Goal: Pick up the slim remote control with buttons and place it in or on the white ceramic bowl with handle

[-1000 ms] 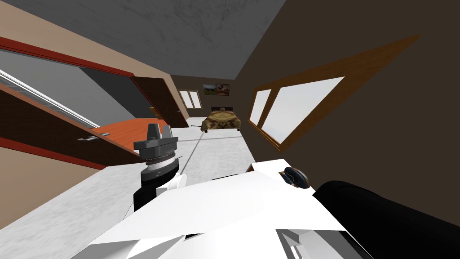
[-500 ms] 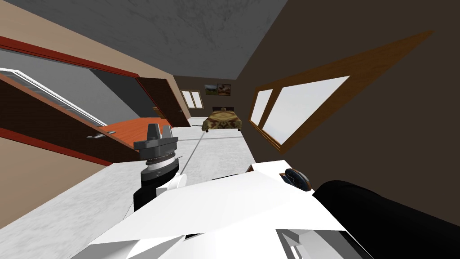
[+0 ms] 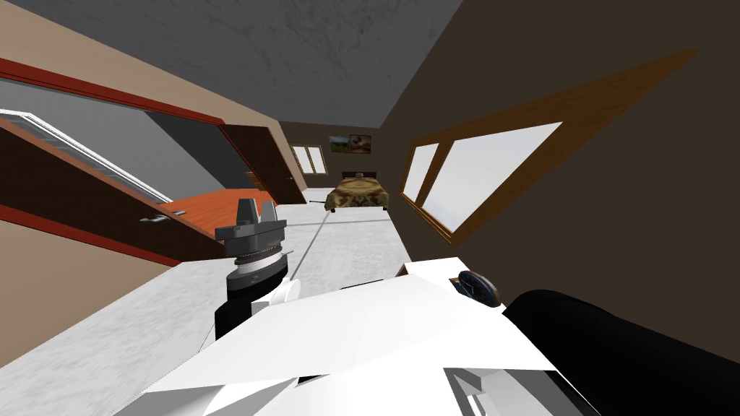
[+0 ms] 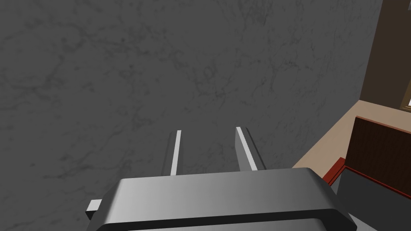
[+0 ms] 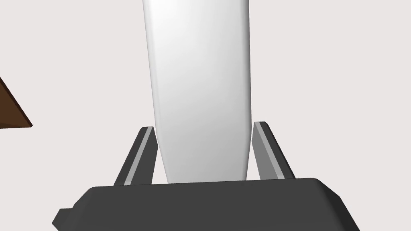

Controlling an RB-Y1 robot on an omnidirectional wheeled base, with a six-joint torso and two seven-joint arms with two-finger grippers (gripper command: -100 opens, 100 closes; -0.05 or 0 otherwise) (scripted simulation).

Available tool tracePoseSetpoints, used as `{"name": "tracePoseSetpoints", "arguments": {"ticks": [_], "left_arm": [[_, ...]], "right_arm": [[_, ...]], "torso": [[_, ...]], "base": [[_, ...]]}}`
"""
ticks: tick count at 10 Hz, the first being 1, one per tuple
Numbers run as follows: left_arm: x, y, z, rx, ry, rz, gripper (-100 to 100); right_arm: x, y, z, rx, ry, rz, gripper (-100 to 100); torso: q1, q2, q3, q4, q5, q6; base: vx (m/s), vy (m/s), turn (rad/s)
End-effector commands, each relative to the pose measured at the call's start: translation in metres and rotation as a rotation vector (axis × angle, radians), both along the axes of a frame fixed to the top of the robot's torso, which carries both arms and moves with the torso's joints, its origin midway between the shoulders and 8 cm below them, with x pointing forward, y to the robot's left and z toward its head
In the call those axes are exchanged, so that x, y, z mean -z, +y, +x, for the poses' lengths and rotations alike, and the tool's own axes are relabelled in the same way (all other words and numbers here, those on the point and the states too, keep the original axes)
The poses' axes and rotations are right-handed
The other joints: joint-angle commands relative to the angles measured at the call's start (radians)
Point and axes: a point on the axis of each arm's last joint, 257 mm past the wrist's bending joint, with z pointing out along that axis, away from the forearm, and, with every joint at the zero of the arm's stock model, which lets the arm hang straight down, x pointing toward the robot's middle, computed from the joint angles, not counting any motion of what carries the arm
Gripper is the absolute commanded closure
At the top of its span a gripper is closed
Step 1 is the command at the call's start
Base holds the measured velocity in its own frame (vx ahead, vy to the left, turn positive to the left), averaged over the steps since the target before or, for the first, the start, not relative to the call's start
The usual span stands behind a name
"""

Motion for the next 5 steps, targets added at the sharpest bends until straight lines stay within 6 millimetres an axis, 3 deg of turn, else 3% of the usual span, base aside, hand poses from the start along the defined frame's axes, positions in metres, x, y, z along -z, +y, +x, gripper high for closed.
{"name": "tracePoseSetpoints", "arguments": {"ticks": [1,3,4,5], "left_arm": [[0.000,0.000,0.000,0.000,0.000,0.000,0],[0.000,0.000,0.000,0.000,0.000,0.000,0],[0.000,0.000,0.000,0.000,0.000,0.000,0],[0.000,0.000,0.000,0.000,0.000,0.000,0]], "right_arm": [[-0.011,-0.008,0.006,-0.013,0.002,0.001,100],[-0.012,-0.009,0.007,-0.016,0.001,-0.001,100],[-0.013,-0.009,0.007,-0.015,0.002,0.000,0],[-0.030,-0.033,0.008,-0.031,0.017,-0.038,100]], "torso": [[0.000,0.000,0.000,0.000,0.000,0.000],[0.003,-0.001,-0.001,0.000,0.001,0.001],[0.002,-0.001,0.000,0.000,0.001,0.000],[0.001,0.000,0.000,0.000,0.000,0.000]], "base": [[0.012,0.022,-0.108],[0.008,0.030,-0.054],[0.000,0.000,0.000],[-0.002,0.041,0.002]]}}
